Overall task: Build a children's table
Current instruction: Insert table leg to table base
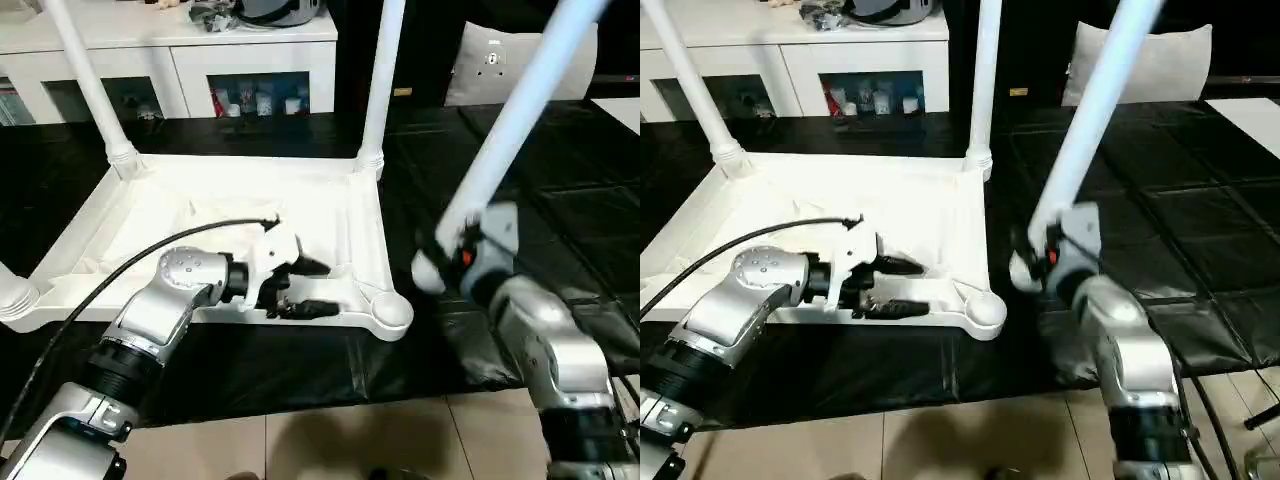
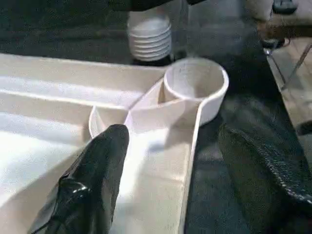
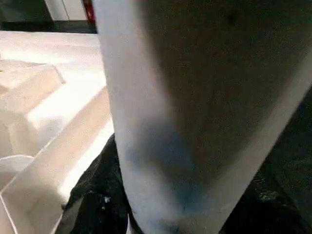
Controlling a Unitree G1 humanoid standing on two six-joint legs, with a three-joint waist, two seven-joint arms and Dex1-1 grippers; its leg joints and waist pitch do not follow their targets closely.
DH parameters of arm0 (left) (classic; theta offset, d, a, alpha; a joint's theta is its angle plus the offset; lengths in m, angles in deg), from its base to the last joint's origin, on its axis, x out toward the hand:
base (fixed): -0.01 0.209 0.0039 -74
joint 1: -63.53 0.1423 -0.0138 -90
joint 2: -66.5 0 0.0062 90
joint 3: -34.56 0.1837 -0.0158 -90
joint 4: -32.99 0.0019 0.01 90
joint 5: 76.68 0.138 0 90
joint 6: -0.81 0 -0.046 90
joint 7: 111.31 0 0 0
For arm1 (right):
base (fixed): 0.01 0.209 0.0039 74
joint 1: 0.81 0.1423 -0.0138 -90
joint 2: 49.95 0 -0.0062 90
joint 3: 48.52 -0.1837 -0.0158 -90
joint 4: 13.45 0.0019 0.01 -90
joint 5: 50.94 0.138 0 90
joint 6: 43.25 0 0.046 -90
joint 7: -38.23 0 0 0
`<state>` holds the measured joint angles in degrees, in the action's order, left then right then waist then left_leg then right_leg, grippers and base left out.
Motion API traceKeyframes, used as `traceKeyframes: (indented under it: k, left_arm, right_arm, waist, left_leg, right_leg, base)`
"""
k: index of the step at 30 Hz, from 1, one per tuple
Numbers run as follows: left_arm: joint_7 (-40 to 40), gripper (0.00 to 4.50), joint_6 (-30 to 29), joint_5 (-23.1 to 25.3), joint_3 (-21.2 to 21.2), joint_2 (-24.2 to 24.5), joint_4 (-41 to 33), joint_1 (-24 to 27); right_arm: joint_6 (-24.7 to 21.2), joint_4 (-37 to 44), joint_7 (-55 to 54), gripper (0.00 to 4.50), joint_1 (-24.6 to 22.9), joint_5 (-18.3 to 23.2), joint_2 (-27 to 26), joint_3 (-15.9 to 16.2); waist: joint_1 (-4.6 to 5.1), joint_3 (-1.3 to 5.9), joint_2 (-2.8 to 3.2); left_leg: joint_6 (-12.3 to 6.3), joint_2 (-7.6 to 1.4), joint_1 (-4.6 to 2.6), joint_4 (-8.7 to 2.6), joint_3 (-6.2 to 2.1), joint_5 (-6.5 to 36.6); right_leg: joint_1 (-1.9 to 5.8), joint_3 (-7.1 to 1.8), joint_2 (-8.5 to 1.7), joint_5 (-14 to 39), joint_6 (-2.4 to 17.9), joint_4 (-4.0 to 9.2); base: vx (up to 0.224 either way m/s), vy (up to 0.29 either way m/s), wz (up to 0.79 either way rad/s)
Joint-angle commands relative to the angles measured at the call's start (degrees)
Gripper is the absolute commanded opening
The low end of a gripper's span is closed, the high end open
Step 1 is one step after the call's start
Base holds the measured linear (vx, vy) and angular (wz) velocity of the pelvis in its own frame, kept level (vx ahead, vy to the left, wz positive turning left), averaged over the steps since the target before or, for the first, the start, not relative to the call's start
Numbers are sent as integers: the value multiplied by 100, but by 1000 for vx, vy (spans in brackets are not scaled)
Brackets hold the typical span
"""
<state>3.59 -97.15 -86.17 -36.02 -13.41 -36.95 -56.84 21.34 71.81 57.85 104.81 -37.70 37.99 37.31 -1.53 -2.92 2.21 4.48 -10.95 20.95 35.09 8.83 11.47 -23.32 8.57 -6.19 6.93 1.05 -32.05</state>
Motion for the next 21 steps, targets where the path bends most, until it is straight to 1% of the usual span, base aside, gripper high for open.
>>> traceKeyframes:
  k: [1,2,3,4,5,6,7,8,9,10,11,12,13,15,16,17,18,20,21]
  left_arm:
    - [-128,329,145,150,136,49,80,-127]
    - [-153,329,174,168,150,53,103,-129]
    - [-227,329,203,192,189,77,124,-128]
    - [-352,329,240,219,240,109,149,-129]
    - [-412,329,251,230,261,123,161,-130]
    - [-475,329,261,250,293,142,175,-137]
    - [-531,312,279,282,318,151,203,-149]
    - [-561,312,324,316,337,151,250,-168]
    - [-612,295,416,383,371,148,346,-205]
    - [-633,295,489,427,389,129,451,-252]
    - [-636,295,500,433,391,125,467,-259]
    - [-622,272,559,479,405,85,593,-324]
    - [-610,272,587,506,406,57,663,-362]
    - [-550,250,646,552,392,-72,913,-494]
    - [-539,241,662,563,387,-114,990,-534]
    - [-533,241,669,569,385,-138,1032,-557]
    - [-530,229,736,605,400,-226,1235,-645]
    - [-523,210,769,625,409,-260,1324,-683]
    - [-531,204,914,716,440,-342,1630,-822]
  right_arm:
    - [334,71,-24,188,69,-32,-20,-90]
    - [417,64,-9,188,72,-54,-7,-70]
    - [229,102,69,188,73,-33,72,-18]
    - [182,131,199,188,76,17,143,3]
    - [205,141,310,188,76,47,186,23]
    - [229,166,498,188,57,92,256,66]
    - [161,215,655,188,26,153,320,94]
    - [117,255,791,188,1,218,365,109]
    - [31,331,1036,188,-47,342,447,132]
    - [13,364,1167,188,-75,395,512,157]
    - [14,367,1184,188,-78,401,522,162]
    - [16,389,1308,188,-104,445,590,187]
    - [10,399,1369,188,-114,467,622,193]
    - [-36,421,1476,188,-126,532,674,167]
    - [-33,426,1519,188,-130,545,695,164]
    - [-27,429,1548,188,-133,552,708,164]
    - [-54,415,1571,188,-131,546,727,151]
    - [-66,411,1583,188,-129,548,733,146]
    - [-162,429,1621,188,-126,592,771,136]
  waist:
    - [40,408,5]
    - [45,404,1]
    - [54,401,16]
    - [49,401,15]
    - [50,401,13]
    - [48,403,-7]
    - [45,401,-17]
    - [43,399,-11]
    - [40,396,-20]
    - [36,400,-13]
    - [32,398,-19]
    - [26,403,-18]
    - [25,397,0]
    - [25,398,-7]
    - [6,409,-16]
    - [6,410,-24]
    - [4,403,-3]
    - [6,409,-7]
    - [2,408,-9]
  left_leg:
    - [-129,-159,-38,-478,-23,1546]
    - [-129,-159,-26,-482,-26,1544]
    - [-127,-159,-31,-482,-31,1550]
    - [-145,-165,-38,-484,-32,1567]
    - [-155,-167,-29,-484,-31,1574]
    - [-174,-168,-30,-478,-24,1567]
    - [-194,-169,-29,-475,-21,1561]
    - [-211,-164,-31,-473,-18,1565]
    - [-244,-164,-26,-471,-22,1550]
    - [-267,-162,-22,-468,-20,1524]
    - [-283,-155,-23,-465,-15,1517]
    - [-272,-165,-19,-466,-22,1474]
    - [-265,-164,-19,-467,-23,1480]
    - [-264,-150,-24,-454,-13,1506]
    - [-262,-154,-29,-449,-15,1493]
    - [-261,-158,-16,-452,-19,1473]
    - [-275,-146,-16,-447,-12,1465]
    - [-279,-140,-15,-441,-14,1468]
    - [-288,-146,-12,-448,-20,1452]
  right_leg:
    - [336,-294,-270,2565,523,409]
    - [345,-294,-271,2597,505,404]
    - [348,-294,-264,2595,515,403]
    - [348,-298,-267,2577,541,409]
    - [354,-301,-268,2567,549,403]
    - [353,-306,-273,2544,569,404]
    - [353,-305,-274,2566,578,400]
    - [353,-302,-273,2588,582,402]
    - [356,-302,-264,2603,562,404]
    - [363,-300,-268,2609,545,407]
    - [356,-297,-263,2639,528,423]
    - [359,-297,-271,2625,529,410]
    - [356,-294,-271,2639,532,414]
    - [354,-282,-264,2707,514,449]
    - [357,-283,-276,2688,533,443]
    - [364,-283,-281,2668,543,430]
    - [355,-275,-269,2702,535,453]
    - [363,-267,-268,2715,519,461]
    - [362,-263,-266,2733,504,466]
  base:
    - [0,0,0]
    - [0,0,0]
    - [0,0,0]
    - [0,0,0]
    - [0,0,0]
    - [0,0,0]
    - [0,0,0]
    - [0,0,0]
    - [0,0,0]
    - [0,0,0]
    - [0,0,0]
    - [0,0,0]
    - [0,0,0]
    - [0,0,0]
    - [0,0,0]
    - [0,0,0]
    - [0,0,0]
    - [0,0,0]
    - [0,0,0]
